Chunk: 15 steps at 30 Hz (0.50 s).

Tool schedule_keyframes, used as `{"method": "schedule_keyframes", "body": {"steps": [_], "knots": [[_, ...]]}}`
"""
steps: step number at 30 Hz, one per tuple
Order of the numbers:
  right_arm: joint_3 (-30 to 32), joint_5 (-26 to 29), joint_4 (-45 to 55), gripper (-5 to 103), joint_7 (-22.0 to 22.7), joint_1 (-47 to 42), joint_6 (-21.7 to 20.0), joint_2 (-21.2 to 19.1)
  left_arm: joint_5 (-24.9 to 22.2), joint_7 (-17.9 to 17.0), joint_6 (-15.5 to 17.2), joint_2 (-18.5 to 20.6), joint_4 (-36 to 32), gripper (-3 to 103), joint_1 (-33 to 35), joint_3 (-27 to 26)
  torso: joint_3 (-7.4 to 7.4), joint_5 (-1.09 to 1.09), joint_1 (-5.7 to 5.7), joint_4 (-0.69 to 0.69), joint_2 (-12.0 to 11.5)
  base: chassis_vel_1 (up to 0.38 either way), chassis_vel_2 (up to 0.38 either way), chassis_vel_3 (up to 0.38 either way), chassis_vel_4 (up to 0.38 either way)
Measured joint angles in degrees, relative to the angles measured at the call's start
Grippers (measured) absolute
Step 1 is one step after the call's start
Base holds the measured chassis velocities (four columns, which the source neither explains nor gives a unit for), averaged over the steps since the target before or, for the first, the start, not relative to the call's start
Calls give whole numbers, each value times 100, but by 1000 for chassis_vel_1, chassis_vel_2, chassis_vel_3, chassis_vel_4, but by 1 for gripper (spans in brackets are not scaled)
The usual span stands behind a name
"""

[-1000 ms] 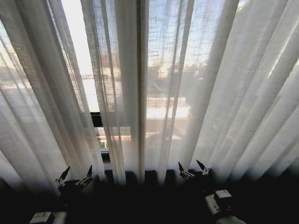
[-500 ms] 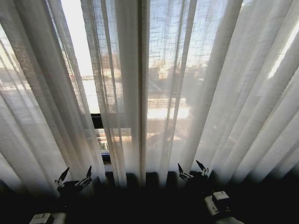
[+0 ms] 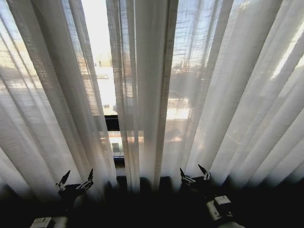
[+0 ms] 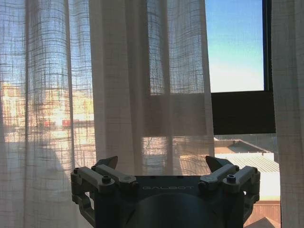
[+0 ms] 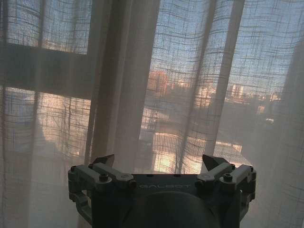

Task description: Open the curtains by pulling them apart, changing their state from closed to fully open.

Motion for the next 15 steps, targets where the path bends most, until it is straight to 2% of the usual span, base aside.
{"method": "schedule_keyframes", "body": {"steps": [15], "knots": [[-71,-6,-98,100,2,26,6,16,18,-3,-57,-28,115,100,-10,13,0,2,-3,1,0,175,168,-179,-161]]}}
